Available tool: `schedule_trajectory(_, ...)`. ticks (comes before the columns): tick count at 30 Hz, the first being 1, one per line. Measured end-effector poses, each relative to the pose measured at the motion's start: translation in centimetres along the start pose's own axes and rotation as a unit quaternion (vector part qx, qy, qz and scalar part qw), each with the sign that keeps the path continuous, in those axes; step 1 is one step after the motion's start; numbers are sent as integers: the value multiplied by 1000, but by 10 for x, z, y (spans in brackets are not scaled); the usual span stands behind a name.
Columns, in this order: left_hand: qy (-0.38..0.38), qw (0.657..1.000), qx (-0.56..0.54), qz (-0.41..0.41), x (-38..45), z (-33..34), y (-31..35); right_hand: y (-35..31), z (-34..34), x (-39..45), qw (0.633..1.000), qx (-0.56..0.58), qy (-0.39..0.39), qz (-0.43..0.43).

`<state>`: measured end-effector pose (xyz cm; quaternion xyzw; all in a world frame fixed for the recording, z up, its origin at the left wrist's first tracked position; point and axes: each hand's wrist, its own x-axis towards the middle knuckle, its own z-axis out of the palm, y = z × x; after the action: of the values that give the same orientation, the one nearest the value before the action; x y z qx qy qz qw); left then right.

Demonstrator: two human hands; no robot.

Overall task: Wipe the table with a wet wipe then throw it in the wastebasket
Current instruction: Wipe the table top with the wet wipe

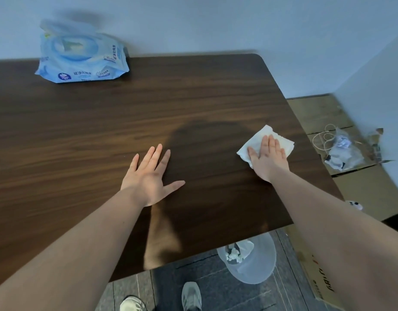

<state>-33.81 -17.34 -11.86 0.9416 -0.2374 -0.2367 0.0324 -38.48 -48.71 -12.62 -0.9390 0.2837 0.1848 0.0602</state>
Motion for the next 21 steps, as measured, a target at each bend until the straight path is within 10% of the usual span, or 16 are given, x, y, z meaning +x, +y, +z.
schedule_trajectory(21, 41, 967, -46, -246, -193, 21, -241, -337, 65, -142, 931, -70, -49, -355)
